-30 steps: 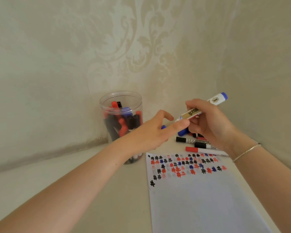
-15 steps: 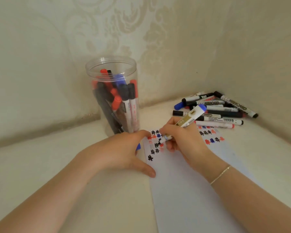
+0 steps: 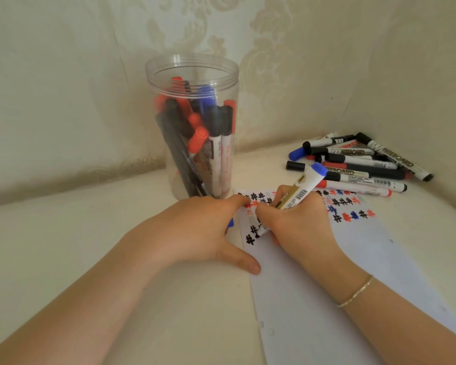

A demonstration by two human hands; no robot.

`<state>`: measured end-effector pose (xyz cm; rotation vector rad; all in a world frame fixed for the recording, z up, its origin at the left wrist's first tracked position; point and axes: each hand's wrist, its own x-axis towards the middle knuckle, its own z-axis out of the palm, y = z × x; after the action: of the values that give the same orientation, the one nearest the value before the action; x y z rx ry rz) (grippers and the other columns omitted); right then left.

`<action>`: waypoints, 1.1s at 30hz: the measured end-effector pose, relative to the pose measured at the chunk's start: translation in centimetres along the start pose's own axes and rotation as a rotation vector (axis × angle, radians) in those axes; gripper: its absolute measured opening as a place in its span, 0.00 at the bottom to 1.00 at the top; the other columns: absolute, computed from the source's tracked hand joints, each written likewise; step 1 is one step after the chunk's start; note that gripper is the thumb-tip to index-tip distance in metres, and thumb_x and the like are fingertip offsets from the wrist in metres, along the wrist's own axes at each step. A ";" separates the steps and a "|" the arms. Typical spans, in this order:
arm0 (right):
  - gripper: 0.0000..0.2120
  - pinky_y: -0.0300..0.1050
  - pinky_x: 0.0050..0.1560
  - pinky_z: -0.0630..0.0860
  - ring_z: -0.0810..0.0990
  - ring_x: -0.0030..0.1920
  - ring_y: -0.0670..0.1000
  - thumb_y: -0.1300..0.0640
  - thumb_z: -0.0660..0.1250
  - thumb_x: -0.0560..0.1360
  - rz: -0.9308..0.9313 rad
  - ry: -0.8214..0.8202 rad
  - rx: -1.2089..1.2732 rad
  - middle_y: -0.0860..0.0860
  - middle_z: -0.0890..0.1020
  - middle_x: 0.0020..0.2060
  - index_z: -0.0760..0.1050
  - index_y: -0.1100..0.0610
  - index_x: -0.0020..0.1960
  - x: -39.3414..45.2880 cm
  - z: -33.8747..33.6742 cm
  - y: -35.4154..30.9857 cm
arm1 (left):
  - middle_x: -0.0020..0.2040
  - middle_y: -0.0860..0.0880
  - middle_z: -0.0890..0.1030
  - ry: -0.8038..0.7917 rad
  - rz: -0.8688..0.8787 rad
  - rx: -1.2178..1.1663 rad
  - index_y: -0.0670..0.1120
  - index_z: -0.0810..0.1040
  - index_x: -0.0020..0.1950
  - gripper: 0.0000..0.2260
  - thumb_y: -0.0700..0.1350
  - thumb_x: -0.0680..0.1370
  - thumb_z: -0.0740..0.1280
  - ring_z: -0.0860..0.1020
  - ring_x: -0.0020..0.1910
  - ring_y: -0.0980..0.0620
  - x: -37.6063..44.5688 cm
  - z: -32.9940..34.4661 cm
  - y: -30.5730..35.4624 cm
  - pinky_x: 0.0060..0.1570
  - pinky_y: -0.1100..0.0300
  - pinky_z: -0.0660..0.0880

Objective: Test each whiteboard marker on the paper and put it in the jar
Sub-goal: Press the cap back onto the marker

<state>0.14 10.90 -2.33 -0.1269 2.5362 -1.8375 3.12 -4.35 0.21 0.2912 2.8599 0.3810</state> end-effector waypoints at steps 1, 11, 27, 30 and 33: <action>0.13 0.36 0.23 0.65 0.67 0.21 0.47 0.63 0.70 0.68 -0.024 0.004 -0.028 0.52 0.70 0.23 0.66 0.58 0.31 0.0 0.1 0.0 | 0.37 0.59 0.70 -0.002 0.000 0.007 0.61 0.59 0.70 0.43 0.72 0.60 0.71 0.70 0.37 0.62 0.0 0.0 0.0 0.33 0.66 0.67; 0.11 0.35 0.19 0.64 0.64 0.18 0.44 0.66 0.68 0.68 -0.023 -0.029 0.039 0.53 0.68 0.23 0.66 0.61 0.32 0.0 -0.2 -0.2 | 0.36 0.59 0.70 -0.023 -0.007 0.024 0.61 0.59 0.71 0.44 0.73 0.59 0.70 0.70 0.35 0.62 0.2 0.1 -0.1 0.31 0.64 0.65; 0.13 0.34 0.21 0.65 0.66 0.20 0.44 0.66 0.68 0.68 -0.064 -0.039 -0.009 0.49 0.68 0.20 0.65 0.59 0.31 -0.2 0.1 0.0 | 0.39 0.58 0.72 -0.028 -0.020 0.021 0.60 0.59 0.70 0.44 0.73 0.59 0.70 0.75 0.43 0.55 0.0 -0.2 0.1 0.42 0.60 0.74; 0.13 0.34 0.21 0.63 0.64 0.20 0.44 0.66 0.68 0.67 -0.057 -0.035 -0.003 0.48 0.67 0.21 0.65 0.59 0.30 -0.1 -0.1 0.0 | 0.38 0.59 0.71 -0.029 -0.013 0.017 0.61 0.58 0.71 0.45 0.72 0.59 0.70 0.75 0.43 0.55 0.0 -0.2 0.1 0.41 0.61 0.73; 0.11 0.36 0.21 0.65 0.66 0.20 0.46 0.66 0.68 0.67 -0.055 0.004 0.024 0.52 0.68 0.22 0.66 0.61 0.32 0.0 0.0 0.0 | 0.41 0.59 0.72 -0.034 -0.013 0.010 0.61 0.57 0.71 0.45 0.72 0.59 0.70 0.76 0.47 0.54 -0.1 -0.2 0.1 0.48 0.58 0.76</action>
<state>0.16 10.95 -2.33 -0.1947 2.5377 -1.8884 3.17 -4.32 0.44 0.2776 2.8297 0.3554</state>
